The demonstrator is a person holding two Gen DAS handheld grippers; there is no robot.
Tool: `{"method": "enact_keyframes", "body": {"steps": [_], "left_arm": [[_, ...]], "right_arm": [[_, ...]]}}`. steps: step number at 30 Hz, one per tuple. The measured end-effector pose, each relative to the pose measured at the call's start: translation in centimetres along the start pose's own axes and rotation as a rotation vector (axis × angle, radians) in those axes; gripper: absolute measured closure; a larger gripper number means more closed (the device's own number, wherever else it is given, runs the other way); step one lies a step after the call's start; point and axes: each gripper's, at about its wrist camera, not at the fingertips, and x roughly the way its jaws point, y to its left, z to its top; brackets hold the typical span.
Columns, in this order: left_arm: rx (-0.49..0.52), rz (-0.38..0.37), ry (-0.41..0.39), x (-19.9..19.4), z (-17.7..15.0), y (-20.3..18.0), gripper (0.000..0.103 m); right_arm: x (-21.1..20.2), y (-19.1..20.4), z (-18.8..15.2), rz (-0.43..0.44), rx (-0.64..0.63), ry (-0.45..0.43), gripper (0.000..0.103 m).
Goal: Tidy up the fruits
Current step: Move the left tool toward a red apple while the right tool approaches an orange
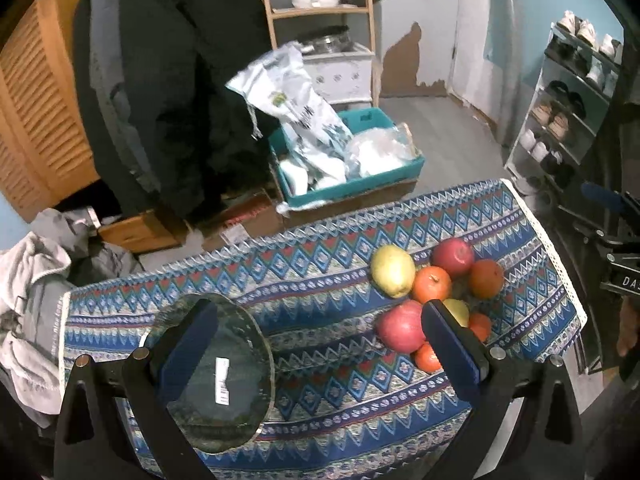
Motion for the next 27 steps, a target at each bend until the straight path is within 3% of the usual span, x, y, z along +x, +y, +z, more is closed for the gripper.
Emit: {"method": "enact_keyframes", "body": {"steps": [9, 18, 27], "left_arm": [[-0.008, -0.075, 0.1, 3.9, 0.8, -2.5, 0.001], [-0.003, -0.092, 0.21, 8.9, 0.2, -4.4, 0.001], [-0.079, -0.126, 0.324, 13.9, -0.8, -4.0, 0.001]], "right_arm": [[3.1, -2.2, -0.8, 0.005, 0.026, 0.083, 0.009], [7.2, -4.1, -2.3, 0.03, 0.064, 0.203, 0.01], [10.7, -5.1, -4.1, 0.007, 0.055, 0.294, 0.01]]}}
